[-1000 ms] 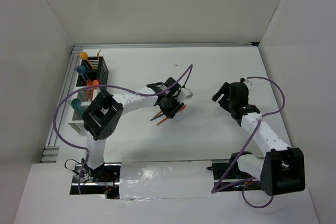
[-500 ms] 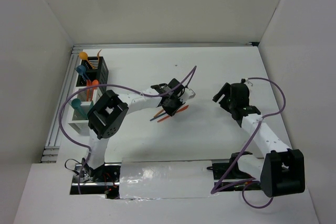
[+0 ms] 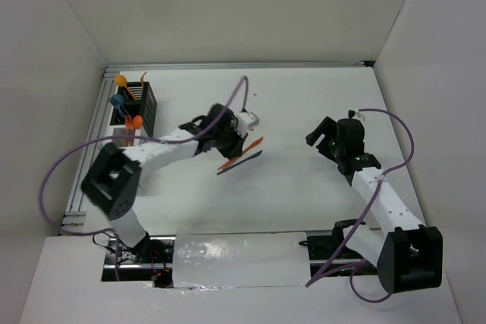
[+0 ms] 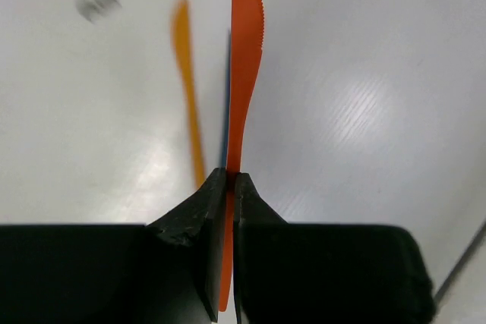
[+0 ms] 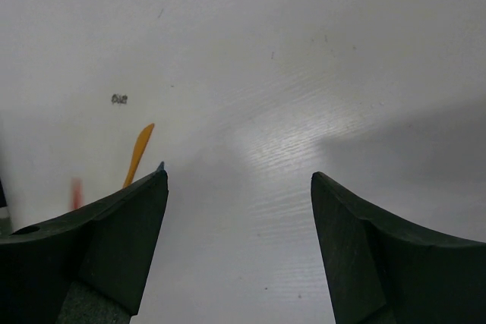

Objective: Sort the eating utensils into containers

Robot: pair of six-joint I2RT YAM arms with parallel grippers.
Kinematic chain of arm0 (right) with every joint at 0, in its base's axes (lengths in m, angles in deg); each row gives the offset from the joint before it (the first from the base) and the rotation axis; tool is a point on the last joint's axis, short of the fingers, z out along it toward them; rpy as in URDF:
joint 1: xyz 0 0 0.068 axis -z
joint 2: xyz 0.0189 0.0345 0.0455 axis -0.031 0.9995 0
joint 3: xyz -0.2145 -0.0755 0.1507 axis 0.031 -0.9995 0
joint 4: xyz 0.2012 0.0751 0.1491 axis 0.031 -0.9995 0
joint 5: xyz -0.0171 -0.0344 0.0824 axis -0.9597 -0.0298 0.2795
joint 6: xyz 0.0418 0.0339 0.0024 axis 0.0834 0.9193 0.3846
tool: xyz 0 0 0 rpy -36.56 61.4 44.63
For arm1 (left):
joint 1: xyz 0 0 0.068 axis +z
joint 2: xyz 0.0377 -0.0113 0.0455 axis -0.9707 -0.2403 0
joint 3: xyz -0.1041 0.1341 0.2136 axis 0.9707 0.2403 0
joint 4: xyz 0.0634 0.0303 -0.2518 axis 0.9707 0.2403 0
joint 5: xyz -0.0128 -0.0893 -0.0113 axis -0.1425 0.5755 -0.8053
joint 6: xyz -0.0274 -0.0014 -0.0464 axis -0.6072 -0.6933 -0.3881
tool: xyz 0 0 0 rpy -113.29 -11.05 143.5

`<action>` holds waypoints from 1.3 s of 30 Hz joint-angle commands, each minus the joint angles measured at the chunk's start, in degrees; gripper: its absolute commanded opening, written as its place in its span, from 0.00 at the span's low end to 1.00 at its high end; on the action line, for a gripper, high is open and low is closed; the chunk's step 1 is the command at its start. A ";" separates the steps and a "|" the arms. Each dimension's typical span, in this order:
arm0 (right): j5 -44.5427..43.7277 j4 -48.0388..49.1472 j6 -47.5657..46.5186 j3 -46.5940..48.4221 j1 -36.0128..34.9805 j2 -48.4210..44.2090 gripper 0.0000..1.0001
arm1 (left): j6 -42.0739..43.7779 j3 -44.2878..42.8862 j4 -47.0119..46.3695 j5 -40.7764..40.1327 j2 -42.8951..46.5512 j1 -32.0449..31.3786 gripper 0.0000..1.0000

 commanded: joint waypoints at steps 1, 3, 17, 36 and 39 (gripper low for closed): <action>4.31 0.89 -1.71 5.13 0.64 -2.53 0.83 | -0.77 -0.39 -12.80 12.30 16.40 7.53 0.00; 6.24 0.36 -2.49 6.45 0.64 -3.76 0.83 | -0.95 0.66 -15.18 16.27 20.91 16.41 0.00; 12.84 6.43 -3.47 7.16 1.00 -1.49 0.83 | -9.04 14.46 -39.96 29.89 33.94 59.22 0.00; 12.31 7.49 -5.75 7.34 1.17 1.78 0.83 | -3.07 51.13 -81.39 17.59 39.83 65.22 0.00; 12.31 7.48 -5.75 7.34 1.17 1.33 0.83 | -2.79 48.05 -74.21 19.61 40.26 65.22 0.00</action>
